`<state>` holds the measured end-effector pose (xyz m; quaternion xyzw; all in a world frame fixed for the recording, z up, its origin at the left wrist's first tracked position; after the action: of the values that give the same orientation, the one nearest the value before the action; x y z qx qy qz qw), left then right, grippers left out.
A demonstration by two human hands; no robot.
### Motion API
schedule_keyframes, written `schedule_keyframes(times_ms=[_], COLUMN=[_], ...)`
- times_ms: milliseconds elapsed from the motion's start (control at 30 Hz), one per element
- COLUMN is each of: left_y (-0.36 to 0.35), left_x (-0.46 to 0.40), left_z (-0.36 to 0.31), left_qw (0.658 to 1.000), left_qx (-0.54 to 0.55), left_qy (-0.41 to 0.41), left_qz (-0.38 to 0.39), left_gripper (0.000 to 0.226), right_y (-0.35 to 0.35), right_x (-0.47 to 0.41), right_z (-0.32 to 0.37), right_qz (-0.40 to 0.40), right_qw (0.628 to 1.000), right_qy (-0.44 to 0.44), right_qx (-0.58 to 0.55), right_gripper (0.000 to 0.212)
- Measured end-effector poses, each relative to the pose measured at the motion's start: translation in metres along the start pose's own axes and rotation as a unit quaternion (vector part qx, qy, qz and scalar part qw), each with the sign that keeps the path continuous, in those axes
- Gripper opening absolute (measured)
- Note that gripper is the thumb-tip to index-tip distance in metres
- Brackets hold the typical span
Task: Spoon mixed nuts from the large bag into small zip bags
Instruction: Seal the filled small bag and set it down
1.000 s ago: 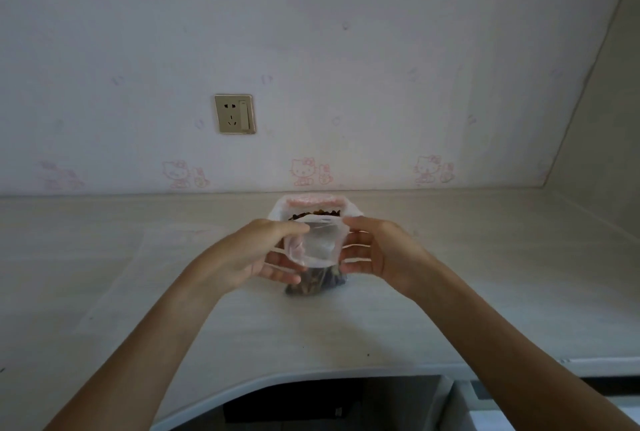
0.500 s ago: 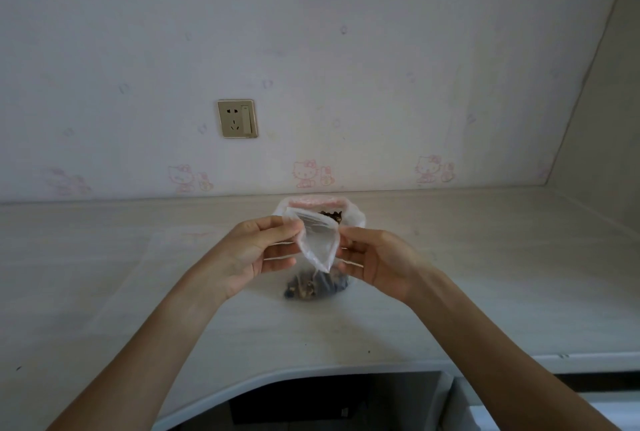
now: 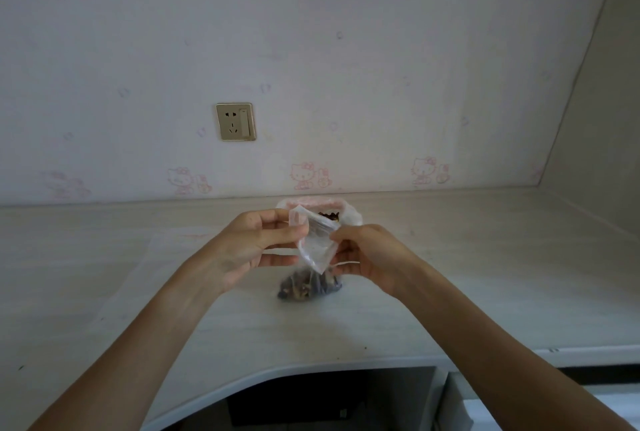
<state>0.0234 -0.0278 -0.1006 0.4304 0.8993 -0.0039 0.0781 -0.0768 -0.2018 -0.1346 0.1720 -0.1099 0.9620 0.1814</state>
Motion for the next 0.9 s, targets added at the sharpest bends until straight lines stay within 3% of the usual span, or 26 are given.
schedule_keyframes(times_ms=[133, 300, 400, 533, 633, 767, 900], left_y=[0.013, 0.019, 0.005, -0.014, -0.023, -0.015, -0.002], left_x=[0.000, -0.003, -0.003, -0.005, -0.006, -0.008, -0.010], left_z=[-0.005, -0.033, -0.055, -0.070, -0.071, -0.069, -0.064], left_qw=[0.990, 0.927, 0.875, 0.837, 0.813, 0.785, 0.786], left_qx=[-0.080, -0.288, -0.402, -0.478, -0.527, -0.582, -0.589], left_qy=[0.000, -0.105, -0.169, -0.190, -0.184, -0.152, -0.111], left_qz=[-0.118, -0.215, -0.209, -0.188, -0.165, -0.152, -0.148], left_gripper=[0.026, 0.026, 0.033, 0.038, 0.036, 0.031, 0.030], right_y=[0.005, -0.004, -0.018, -0.032, -0.036, -0.021, -0.010], right_x=[0.012, 0.030, 0.036, 0.039, 0.038, 0.039, 0.039], right_z=[0.021, 0.051, 0.064, 0.077, 0.082, 0.091, 0.095], right_qz=[-0.104, -0.196, -0.220, -0.234, -0.204, -0.160, -0.194], right_qw=[0.987, 0.907, 0.870, 0.847, 0.862, 0.908, 0.876], right_qy=[0.066, 0.174, 0.201, 0.199, 0.174, 0.120, 0.133], right_qx=[0.100, 0.330, 0.392, 0.435, 0.430, 0.368, 0.421], right_gripper=[0.009, 0.012, 0.012, 0.006, 0.002, 0.014, 0.010])
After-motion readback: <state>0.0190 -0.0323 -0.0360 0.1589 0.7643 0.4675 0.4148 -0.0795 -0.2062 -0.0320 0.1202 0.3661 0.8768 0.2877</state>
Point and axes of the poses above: each hand's wrist, its own x-axis away from the middle knuckle, its own y-axis out of the back of the hand, z = x × y, the point moved 4 cm from there along -x, towards the middle knuckle, and after that the axes turned 12 degrees about -y, right-handed, at the moved point
